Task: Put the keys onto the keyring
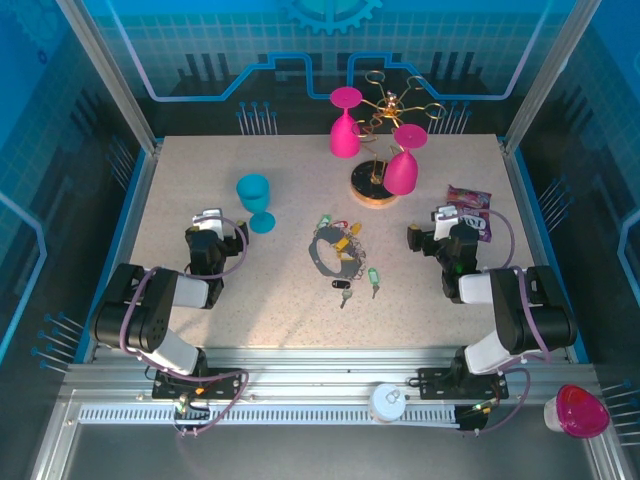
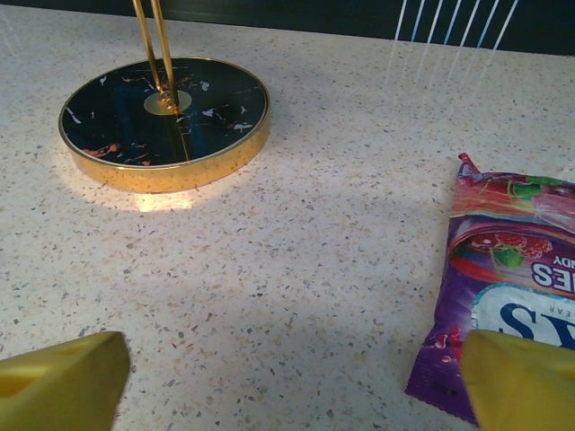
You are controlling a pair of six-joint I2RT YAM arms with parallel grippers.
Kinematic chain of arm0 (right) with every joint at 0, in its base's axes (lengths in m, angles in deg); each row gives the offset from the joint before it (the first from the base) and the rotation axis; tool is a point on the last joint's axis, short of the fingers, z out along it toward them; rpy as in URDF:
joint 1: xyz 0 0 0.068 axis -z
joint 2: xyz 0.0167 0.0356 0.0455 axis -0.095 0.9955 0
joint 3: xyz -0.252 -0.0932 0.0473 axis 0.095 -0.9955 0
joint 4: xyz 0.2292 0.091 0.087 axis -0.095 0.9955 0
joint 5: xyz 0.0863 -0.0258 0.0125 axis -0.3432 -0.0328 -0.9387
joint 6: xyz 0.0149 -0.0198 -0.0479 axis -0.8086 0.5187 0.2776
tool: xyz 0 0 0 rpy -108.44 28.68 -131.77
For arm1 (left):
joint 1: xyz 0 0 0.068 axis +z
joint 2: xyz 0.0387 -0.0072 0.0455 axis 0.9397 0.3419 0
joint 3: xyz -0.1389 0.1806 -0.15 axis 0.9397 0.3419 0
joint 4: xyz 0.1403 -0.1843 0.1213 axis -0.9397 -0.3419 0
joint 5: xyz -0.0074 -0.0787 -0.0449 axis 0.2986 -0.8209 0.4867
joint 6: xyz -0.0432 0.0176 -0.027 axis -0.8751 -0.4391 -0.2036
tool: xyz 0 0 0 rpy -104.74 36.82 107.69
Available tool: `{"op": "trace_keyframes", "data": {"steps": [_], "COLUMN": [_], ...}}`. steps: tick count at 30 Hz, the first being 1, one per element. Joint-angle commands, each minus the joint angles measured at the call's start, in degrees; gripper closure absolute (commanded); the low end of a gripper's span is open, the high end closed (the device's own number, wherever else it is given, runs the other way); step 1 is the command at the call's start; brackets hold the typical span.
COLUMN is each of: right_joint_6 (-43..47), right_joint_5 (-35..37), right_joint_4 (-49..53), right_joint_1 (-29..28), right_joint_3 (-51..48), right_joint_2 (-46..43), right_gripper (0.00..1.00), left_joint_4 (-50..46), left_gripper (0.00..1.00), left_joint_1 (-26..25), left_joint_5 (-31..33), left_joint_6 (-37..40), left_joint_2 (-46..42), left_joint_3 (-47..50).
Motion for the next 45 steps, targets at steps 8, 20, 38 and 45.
{"op": "trace_keyframes", "data": {"steps": [8, 20, 38, 45], "right_joint_6": [-2.18, -16.35, 10.74, 11.06], "right_joint_5": [1.09, -13.09, -18.13, -16.56], "right_joint_4": [16.44, 55.19, 86.01, 86.8], "right_joint_1": [-3.15, -9.45, -21.99, -23.73], "right_joint_3": [2.34, 14.3, 40.16, 43.98], "right_joint_2": [-19.65, -26.13, 5.59, 12.49], "right_gripper": [0.13, 0.35, 0.66, 0.68], "left_joint_4": [-9.86, -48.79, -51.75, -52.19], "left_gripper": [0.01, 0.01, 0.01, 0.01], "left_joint_1": [-0.16, -9.86, -26.69, -26.71], "left_joint_5": [5.2, -7.82, -14.27, -14.0], "left_joint_6": [-1.62, -5.02, -14.53, -14.83], "left_joint_2": [-28.76, -48.63, -30.06, -28.85], "left_joint_3": [6.33, -7.68, -14.57, -14.77]}}
